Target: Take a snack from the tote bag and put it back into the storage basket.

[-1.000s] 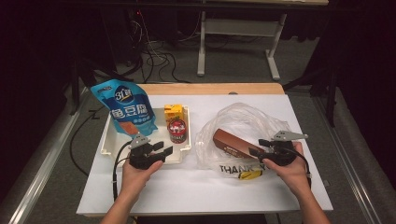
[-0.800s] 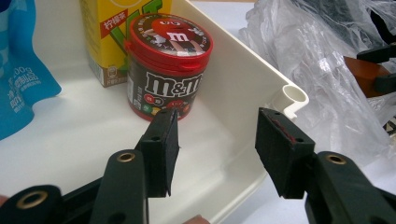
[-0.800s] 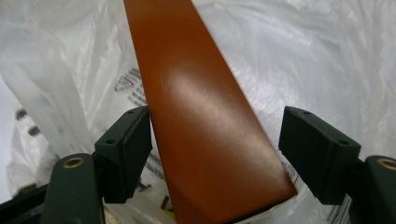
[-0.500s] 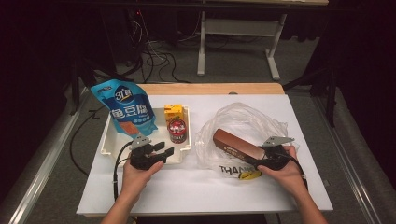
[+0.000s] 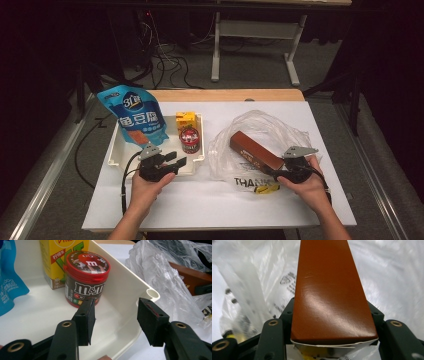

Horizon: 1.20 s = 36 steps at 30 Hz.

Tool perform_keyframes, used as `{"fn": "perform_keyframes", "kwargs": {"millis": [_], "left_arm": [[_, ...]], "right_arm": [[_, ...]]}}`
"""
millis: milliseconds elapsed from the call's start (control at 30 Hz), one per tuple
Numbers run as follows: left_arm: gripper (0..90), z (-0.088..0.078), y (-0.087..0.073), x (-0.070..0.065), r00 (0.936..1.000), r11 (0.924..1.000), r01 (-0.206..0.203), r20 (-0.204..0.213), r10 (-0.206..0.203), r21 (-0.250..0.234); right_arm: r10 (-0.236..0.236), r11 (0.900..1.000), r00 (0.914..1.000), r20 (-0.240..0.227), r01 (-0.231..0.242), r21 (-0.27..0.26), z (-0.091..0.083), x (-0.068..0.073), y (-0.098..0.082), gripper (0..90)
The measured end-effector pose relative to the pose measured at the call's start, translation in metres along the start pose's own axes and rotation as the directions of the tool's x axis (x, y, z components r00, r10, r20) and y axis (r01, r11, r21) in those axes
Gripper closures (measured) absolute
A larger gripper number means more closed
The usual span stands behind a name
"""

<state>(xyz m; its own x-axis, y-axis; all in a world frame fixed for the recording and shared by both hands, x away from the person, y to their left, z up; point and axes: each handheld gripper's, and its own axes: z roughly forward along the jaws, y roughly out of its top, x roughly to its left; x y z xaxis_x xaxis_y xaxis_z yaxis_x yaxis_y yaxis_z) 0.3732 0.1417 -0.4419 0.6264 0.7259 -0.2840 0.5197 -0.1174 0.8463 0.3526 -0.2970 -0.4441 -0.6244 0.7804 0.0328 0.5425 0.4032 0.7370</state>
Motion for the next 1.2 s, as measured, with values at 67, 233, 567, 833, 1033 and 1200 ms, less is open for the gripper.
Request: {"fn": "perform_keyframes", "kwargs": {"millis": [67, 233, 567, 833, 1033, 1200], "left_arm": [[48.9, 0.0, 0.0, -0.001, 1.0, 1.0, -0.003, -0.002, 0.003, 0.0], [48.8, -0.001, 0.002, -0.002, 1.0, 1.0, -0.004, -0.001, 0.004, -0.008], [46.9, 0.001, 0.005, -0.007, 0.9996, 0.9997, -0.021, 0.02, 0.021, -0.013], [46.1, 0.001, 0.007, -0.008, 0.9996, 0.9996, -0.017, 0.024, 0.017, -0.024], [44.9, -0.004, 0.011, -0.009, 0.9989, 0.9981, -0.028, 0.036, 0.03, -0.055], [42.8, -0.008, 0.013, -0.011, 0.9973, 0.9956, -0.04, 0.057, 0.045, -0.085]], "right_arm": [[0.001, 1.0, 1.0, 0.008, -0.001, -0.018, -0.005, 0.002, 0.004, 45.5], [0.016, 0.997, 0.9998, 0.013, -0.015, -0.076, -0.016, 0.002, 0.009, 45.5], [-0.004, 0.994, 0.9997, 0.025, 0.006, -0.107, -0.024, 0.0, 0.018, 45.5], [-0.012, 0.99, 0.9998, 0.017, 0.014, -0.142, -0.037, 0.003, 0.028, 45.8], [-0.04, 0.989, 0.9992, 0.001, 0.04, -0.145, -0.047, 0.012, 0.03, 45.8], [-0.057, 0.988, 0.9983, -0.015, 0.054, -0.148, -0.052, 0.018, 0.031, 45.8]]}}
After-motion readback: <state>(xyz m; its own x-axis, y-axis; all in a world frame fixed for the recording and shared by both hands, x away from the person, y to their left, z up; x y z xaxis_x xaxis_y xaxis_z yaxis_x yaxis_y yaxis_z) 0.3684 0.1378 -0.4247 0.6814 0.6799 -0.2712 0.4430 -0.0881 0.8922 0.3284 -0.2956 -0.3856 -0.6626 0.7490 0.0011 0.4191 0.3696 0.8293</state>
